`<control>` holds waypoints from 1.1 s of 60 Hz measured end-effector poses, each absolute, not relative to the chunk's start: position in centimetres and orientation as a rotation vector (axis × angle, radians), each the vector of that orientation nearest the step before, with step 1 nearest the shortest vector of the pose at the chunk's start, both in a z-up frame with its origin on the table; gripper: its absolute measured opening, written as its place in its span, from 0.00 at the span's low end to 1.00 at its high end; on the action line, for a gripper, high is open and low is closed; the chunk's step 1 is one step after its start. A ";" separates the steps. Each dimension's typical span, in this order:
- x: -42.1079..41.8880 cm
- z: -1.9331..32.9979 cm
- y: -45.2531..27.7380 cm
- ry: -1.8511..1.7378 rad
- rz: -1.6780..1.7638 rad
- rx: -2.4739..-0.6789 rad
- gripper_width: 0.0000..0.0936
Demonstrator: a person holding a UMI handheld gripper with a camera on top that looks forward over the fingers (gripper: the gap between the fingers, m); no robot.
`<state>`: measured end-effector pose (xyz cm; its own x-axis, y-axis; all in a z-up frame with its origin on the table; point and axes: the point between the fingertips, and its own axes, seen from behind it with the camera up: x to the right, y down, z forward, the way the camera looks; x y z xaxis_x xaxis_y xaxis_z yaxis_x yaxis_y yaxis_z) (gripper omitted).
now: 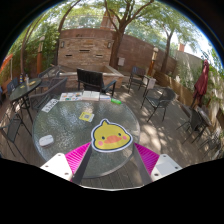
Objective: Arrange mouse
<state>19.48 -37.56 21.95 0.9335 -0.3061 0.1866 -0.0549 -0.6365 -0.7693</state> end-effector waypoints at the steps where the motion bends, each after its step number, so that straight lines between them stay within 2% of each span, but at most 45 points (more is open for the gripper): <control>1: 19.5 21.9 -37.6 0.256 -0.383 -2.243 0.92; 4: 19.4 21.5 -37.8 0.262 -0.389 -2.251 0.89; 14: 16.0 17.9 -39.1 0.250 -0.384 -2.291 0.91; 25: 6.6 11.4 -39.1 0.151 -0.249 -2.358 0.91; 32: -0.6 7.6 -36.9 0.073 -0.129 -2.360 0.90; 41: -8.7 3.6 -29.8 0.016 -0.009 -2.320 0.90; 55: -12.3 -0.7 -22.9 0.002 0.020 -2.311 0.90; 66: -12.4 -1.3 -19.3 0.038 0.002 -2.316 0.89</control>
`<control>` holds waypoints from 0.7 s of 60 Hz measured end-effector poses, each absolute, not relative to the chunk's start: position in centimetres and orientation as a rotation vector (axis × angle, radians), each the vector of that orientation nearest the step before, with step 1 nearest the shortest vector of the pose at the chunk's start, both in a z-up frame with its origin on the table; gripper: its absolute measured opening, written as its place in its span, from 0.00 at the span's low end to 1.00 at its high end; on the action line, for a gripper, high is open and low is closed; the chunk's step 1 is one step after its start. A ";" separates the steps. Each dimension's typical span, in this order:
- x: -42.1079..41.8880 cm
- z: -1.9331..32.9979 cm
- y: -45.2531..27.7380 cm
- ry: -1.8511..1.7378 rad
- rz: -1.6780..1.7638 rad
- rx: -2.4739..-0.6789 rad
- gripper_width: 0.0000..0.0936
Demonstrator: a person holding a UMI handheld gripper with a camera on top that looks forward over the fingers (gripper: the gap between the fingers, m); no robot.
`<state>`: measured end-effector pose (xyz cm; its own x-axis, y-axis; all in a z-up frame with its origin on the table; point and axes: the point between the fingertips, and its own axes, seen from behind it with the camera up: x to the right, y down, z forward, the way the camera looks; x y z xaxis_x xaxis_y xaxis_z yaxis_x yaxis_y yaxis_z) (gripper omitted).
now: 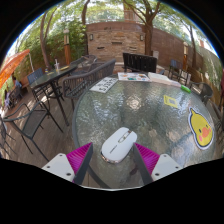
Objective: Arrange mouse
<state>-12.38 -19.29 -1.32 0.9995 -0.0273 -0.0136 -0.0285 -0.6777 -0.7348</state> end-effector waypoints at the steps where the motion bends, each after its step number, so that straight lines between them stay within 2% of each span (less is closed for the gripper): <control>1: -12.4 -1.3 -19.0 0.043 0.003 -2.315 0.88; 10: -12.2 -1.6 -16.7 0.041 -0.017 -2.316 0.84; 14: -12.4 -1.6 -16.6 0.014 -0.029 -2.315 0.76; 20: -12.7 -1.9 -16.5 -0.018 -0.009 -2.312 0.53; 25: -12.7 -1.9 -16.3 -0.048 -0.007 -2.327 0.50; 33: -13.0 -1.6 -16.2 -0.078 0.037 -2.349 0.39; 38: -13.4 0.5 -16.1 -0.131 0.080 -2.310 0.38; 42: -13.3 4.6 -16.0 -0.170 0.115 -2.233 0.38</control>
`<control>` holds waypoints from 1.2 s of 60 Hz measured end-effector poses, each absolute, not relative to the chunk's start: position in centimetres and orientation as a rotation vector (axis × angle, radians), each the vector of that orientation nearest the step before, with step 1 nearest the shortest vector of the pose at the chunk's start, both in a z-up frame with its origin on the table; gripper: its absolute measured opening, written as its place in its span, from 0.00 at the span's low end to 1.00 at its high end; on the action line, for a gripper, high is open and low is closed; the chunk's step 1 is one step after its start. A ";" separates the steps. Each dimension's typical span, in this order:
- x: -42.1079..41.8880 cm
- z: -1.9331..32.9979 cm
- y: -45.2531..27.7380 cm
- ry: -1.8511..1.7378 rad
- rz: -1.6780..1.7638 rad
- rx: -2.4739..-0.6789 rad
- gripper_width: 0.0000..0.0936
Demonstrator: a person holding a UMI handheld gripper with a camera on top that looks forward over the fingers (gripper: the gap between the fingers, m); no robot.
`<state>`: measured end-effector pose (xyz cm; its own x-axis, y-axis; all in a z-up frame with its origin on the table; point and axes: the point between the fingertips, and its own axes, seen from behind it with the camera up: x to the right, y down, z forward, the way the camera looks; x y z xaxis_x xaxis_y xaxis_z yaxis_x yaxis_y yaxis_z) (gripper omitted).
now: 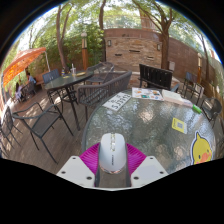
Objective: Arrange mouse
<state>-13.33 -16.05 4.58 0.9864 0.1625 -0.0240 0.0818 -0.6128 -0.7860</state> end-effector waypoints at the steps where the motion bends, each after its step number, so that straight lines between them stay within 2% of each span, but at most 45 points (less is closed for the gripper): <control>1: -13.2 5.8 -15.9 -0.174 0.128 -2.209 0.38; 12: -6.7 21.6 -14.2 -0.188 0.216 -1.935 0.38; 15: -2.7 24.1 -13.5 -0.163 0.216 -1.899 0.38; 19: 3.7 25.5 -13.5 -0.134 0.194 -1.880 0.39; 22: 9.2 24.6 -13.4 -0.118 0.149 -1.889 0.39; 26: 15.6 21.1 -13.4 -0.095 0.081 -1.966 0.39; 33: 24.7 9.4 -15.1 -0.052 0.022 -2.135 0.38; 41: 28.1 1.8 -16.5 -0.059 -0.002 -2.248 0.38; 48: 28.1 -1.6 -17.5 -0.059 0.045 -2.324 0.50; 52: 28.5 -1.2 -17.4 -0.071 0.017 -2.311 0.58; 58: 28.2 1.0 -18.0 -0.073 -0.011 -2.289 0.93; 61: 27.7 2.4 -18.8 -0.067 -0.010 -2.272 0.89; 72: 27.6 9.3 -22.4 -0.033 -0.103 -2.231 0.91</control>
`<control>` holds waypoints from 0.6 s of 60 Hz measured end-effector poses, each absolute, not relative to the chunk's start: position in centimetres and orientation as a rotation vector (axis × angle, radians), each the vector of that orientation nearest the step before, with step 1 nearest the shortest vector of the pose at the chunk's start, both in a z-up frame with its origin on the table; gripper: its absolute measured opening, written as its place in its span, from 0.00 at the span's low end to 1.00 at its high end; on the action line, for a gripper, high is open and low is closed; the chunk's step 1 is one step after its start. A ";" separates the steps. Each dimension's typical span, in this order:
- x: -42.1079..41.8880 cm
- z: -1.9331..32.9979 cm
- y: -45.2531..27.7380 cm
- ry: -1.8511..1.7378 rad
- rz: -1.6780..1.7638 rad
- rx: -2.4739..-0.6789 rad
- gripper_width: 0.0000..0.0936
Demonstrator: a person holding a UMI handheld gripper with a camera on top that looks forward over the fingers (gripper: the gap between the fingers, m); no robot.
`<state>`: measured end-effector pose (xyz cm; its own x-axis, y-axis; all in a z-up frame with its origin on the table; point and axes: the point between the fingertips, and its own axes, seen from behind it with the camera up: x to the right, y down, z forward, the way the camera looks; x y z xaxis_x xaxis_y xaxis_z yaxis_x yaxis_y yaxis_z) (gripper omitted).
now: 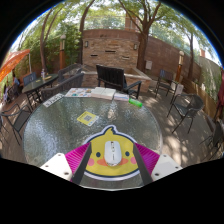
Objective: Arrange mouse
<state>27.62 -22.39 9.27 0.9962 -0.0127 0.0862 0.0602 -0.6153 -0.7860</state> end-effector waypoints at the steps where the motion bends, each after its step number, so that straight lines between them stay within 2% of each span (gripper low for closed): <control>1: 27.7 9.8 -22.6 -0.027 -0.105 -2.229 0.92; 14: 27.2 15.5 -29.1 0.021 -0.176 -2.199 0.91; 36: 26.0 18.7 -35.2 0.039 -0.208 -2.174 0.91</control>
<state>26.04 -35.16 18.69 0.9853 -0.1060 0.1342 0.0494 -0.5749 -0.8167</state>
